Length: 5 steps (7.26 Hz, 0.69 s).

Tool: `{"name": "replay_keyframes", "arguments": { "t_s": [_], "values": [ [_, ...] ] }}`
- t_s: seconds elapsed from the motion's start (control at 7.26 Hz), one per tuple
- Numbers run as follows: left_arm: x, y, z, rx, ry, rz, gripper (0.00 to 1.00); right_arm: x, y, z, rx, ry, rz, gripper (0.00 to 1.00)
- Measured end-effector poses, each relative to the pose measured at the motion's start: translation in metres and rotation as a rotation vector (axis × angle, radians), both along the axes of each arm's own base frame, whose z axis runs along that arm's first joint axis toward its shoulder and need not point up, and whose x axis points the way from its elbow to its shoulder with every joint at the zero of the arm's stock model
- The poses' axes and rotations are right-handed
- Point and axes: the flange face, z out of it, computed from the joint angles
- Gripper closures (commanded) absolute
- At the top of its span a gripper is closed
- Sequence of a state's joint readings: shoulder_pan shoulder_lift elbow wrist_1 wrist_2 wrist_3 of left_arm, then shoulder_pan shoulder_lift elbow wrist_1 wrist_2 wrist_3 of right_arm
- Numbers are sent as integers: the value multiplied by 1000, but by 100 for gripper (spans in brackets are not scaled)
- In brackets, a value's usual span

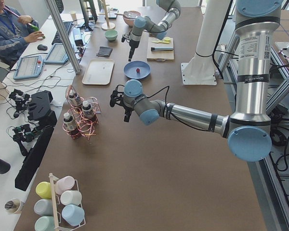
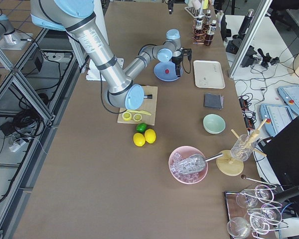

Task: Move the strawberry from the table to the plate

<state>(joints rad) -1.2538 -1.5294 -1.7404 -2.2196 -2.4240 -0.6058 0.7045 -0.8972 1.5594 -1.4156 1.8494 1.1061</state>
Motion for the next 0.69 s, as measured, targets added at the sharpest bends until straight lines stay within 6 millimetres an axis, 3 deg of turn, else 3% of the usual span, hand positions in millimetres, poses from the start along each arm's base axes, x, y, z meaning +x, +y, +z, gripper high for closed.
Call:
{"name": "replay_keyframes", "arguments": {
  "t_s": [0.41,0.69],
  "values": [
    [-98,-9,48,68,-137,53,1,175,-25,116,87,99,-140,0],
    [-143,-17,57,60,-198,96,1,293,-33,184,125,132,-222,0]
  ]
}}
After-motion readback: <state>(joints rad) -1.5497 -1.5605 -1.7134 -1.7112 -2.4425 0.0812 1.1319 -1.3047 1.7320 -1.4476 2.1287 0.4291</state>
